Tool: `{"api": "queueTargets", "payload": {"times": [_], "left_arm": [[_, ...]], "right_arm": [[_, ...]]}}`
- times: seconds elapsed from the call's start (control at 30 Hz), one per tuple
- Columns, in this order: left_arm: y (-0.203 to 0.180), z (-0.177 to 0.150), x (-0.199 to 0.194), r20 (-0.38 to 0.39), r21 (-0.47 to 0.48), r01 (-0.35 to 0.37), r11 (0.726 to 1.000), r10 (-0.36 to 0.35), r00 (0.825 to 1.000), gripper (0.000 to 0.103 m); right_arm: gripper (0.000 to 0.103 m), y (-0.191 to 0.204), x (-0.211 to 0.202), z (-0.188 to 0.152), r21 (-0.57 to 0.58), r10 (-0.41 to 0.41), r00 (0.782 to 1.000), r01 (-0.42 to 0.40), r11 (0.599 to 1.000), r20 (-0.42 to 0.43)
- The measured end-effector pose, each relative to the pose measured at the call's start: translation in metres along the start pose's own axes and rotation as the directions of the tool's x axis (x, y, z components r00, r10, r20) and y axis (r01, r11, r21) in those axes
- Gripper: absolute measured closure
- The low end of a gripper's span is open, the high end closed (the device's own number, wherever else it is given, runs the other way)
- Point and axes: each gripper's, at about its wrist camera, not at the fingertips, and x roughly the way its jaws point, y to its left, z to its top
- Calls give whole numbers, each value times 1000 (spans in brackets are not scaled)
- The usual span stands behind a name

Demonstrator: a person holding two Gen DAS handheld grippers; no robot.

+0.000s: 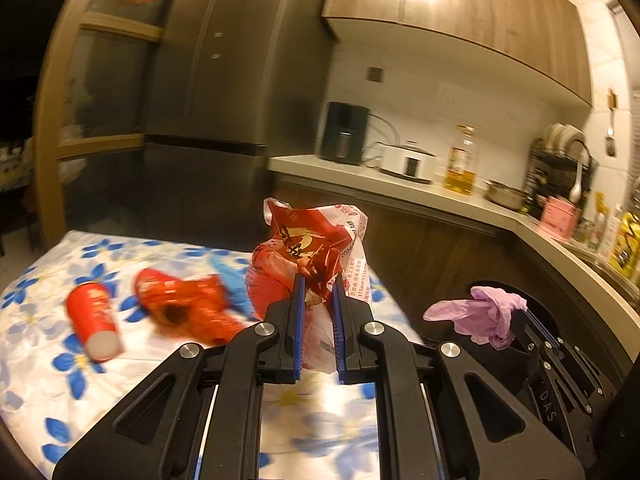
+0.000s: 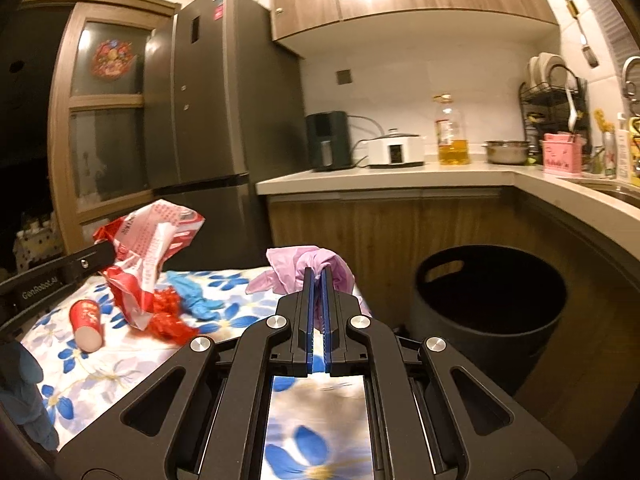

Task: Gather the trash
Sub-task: 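Carry the red-white bag and pink glove in both tools over the bin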

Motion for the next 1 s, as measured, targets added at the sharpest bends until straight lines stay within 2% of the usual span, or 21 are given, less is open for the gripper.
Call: {"api": "queueTargets", "payload": {"times": [0.27,0.6,0.8,1.0], "left_arm": [[-75,0,20,-9,74,137,988,-137,991,91],[-161,-8,52,-49,164,289,943,-285,957,91],[-191,-13,70,-66,182,331,926,-325,943,91],[-204,-17,86,-92,186,359,915,-347,933,91]], "right_arm": [[100,-58,-10,15,36,-119,992,117,992,46],[100,-121,-8,24,74,-228,972,224,972,57],[100,-144,-3,26,97,-248,967,242,966,54],[100,-154,7,24,97,-246,968,242,965,39]]}}
